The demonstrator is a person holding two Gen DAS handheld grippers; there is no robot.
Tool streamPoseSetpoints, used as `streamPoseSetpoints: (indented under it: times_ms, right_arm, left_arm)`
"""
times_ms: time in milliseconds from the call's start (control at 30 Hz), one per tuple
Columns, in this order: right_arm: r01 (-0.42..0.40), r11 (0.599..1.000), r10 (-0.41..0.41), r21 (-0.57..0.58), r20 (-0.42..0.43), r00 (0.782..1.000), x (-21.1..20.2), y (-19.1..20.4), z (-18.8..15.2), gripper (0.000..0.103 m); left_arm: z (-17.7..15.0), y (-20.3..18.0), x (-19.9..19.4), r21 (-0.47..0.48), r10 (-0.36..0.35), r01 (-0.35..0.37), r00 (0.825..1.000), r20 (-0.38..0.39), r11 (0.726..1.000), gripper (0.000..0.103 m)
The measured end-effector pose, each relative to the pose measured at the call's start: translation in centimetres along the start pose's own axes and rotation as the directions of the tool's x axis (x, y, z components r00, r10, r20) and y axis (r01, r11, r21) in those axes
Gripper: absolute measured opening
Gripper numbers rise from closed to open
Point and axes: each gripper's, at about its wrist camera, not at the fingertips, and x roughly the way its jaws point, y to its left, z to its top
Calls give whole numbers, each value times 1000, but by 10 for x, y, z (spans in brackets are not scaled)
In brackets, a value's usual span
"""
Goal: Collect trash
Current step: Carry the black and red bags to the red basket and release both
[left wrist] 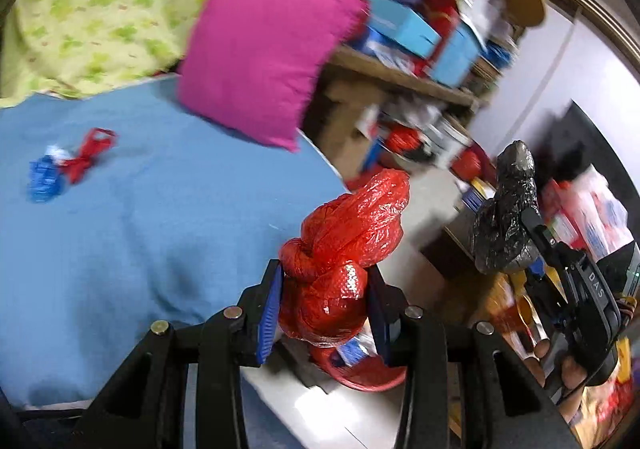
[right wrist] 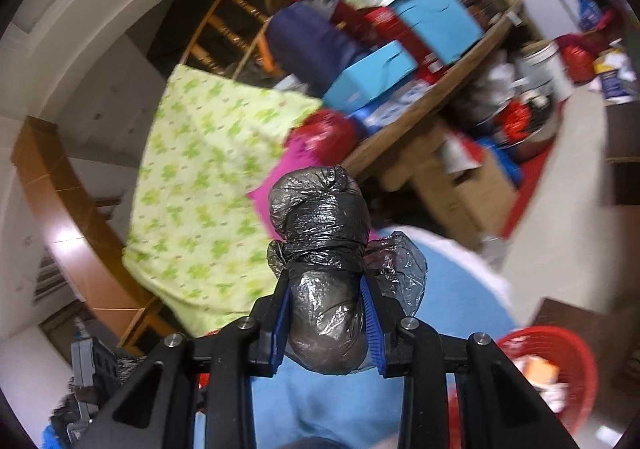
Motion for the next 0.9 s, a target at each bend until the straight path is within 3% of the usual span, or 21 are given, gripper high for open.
streamPoseSetpoints:
  times_ms: [167,333,567,900]
  right_arm:
    - [102,994,-101,32,-19,995,-18,-35,-5,35]
    - [169,983,-161,75,-99,982,-7,-67,-16,35]
    - [263,948,-226,180,-200,953,7,-119,-45,35]
    - [339,917,-285,212,-250,925,4,-158,-63,35]
  left_arm:
    - [-13,-33,47,78,-52,61,992,-116,995,41]
    - [-24,-53,90,132,-39,68,977,-209,989,41]
    - [-39,-66,157,134,-29,80,938,-346,988,41]
    - [-49,-80,204,152,-17,90,904,-426,984,42]
